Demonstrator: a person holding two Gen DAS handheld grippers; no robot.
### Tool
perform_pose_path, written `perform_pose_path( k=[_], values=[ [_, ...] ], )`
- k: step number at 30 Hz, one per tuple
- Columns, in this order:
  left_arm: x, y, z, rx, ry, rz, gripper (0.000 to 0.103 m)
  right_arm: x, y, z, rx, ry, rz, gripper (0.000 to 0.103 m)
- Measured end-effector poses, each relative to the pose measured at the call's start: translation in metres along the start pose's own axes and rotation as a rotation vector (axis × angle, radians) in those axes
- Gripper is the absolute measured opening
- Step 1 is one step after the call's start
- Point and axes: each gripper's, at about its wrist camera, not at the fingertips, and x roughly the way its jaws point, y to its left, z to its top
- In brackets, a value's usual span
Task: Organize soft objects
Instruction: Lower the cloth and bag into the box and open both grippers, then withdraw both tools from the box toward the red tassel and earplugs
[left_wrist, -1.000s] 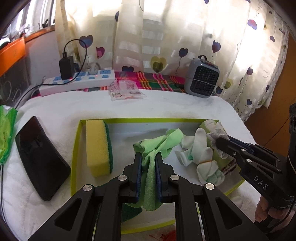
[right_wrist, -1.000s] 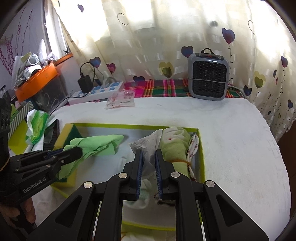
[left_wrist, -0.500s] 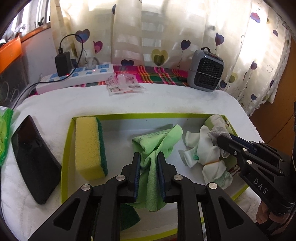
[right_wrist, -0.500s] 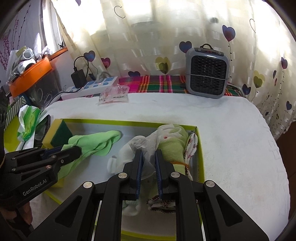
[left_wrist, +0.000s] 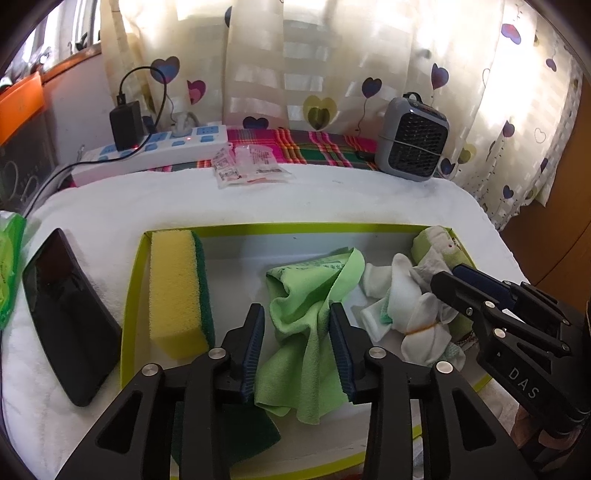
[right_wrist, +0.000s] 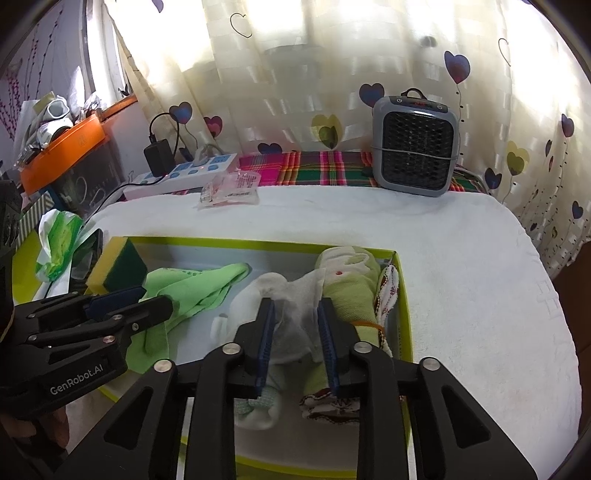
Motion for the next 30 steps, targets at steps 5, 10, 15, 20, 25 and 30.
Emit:
perform_pose_path(
  k=[5, 10, 15, 20, 25, 30],
  values=[
    [-0.003, -0.001, -0.001, 0.000, -0.005, -0.003, 0.042, -0.003, 0.002, -0.002, 0.003, -0.008, 0.006, 0.038],
    [-0.008, -0.001, -0.004, -0.006, -0.005, -0.015, 0.042, -0.008, 0.003, -0.004, 0.009, -0.019, 0.015, 0.043],
    [-0.018, -0.005, -0.008, 0.005, -0.014, -0.022, 0.044, -0.015, 0.004, -0.006, 0.013, -0.034, 0.019, 0.049],
    [-0.028, -0.005, -0.013, 0.009, -0.027, -0.023, 0.044, -0.024, 0.005, -0.009, 0.014, -0.054, 0.023, 0.051],
    [-0.040, -0.004, -0.019, 0.010, -0.041, -0.027, 0.045, -0.034, 0.006, -0.012, 0.020, -0.067, 0.030, 0.052],
    [-0.051, -0.002, -0.025, 0.006, -0.050, -0.030, 0.045, -0.044, 0.006, -0.018, 0.027, -0.078, 0.036, 0.054]
  ],
)
